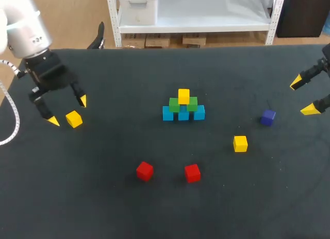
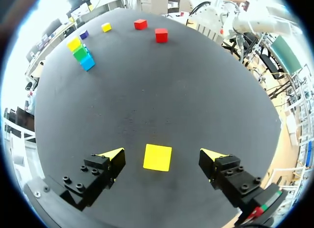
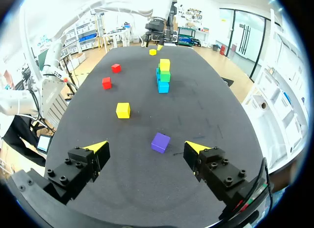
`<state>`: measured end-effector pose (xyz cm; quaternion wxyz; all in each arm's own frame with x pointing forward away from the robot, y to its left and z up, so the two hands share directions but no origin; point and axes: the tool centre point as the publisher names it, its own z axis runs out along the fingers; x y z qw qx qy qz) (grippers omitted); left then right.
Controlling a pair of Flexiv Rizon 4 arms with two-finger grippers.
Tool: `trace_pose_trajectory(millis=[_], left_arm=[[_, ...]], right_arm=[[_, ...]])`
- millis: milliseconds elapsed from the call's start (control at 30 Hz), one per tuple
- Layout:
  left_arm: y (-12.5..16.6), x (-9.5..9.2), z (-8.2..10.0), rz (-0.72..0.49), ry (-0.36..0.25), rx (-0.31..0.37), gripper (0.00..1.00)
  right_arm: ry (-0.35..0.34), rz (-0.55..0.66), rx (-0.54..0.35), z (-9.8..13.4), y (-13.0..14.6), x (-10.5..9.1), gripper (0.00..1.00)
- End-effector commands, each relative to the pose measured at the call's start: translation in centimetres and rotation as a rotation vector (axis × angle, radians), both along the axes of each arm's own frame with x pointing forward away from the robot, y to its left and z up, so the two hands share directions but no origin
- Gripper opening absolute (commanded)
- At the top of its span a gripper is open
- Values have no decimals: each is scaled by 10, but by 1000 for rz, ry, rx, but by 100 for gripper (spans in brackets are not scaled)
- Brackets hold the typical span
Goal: Place the blue cubes, place green cubes on the blue cubes, place the yellow cubes on the green cubes, then place the red cubes on the yellow cubes, and place purple cube on the red cubes.
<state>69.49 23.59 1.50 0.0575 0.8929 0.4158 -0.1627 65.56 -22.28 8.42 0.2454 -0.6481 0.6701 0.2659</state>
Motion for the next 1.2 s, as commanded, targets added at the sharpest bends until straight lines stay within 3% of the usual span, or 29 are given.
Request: trace_pose_trajectory(millis=[33,533,600,633,667,767,900,933,967,1200], left_arm=[[-2,8,-6,-9,18,-4,100],[1,6,-21,-8,36,-7,99],[0,6,-22,-8,37,-14,86],[-1,5,-22,-8,37,-15,62],[-2,5,-22,-10,37,-16,54],[-4,4,-23,-15,39,-20,45],[-5,2,-25,-14,44,-22,26],[-5,2,-25,-10,42,-26,5],[-6,1,-25,-10,42,-28,0],[-7,-4,-20,4,34,-39,0]], right_arm=[[0,2,3,-1,0,1,100],[0,2,3,-1,0,1,100],[0,2,3,-1,0,1,100],[0,2,3,-1,0,1,100],[0,2,3,-1,0,1,100],[0,2,3,-1,0,1,100],[0,2,3,-1,0,1,100],[0,2,3,-1,0,1,100],[0,2,3,-1,0,1,100],[0,2,3,-1,0,1,100]])
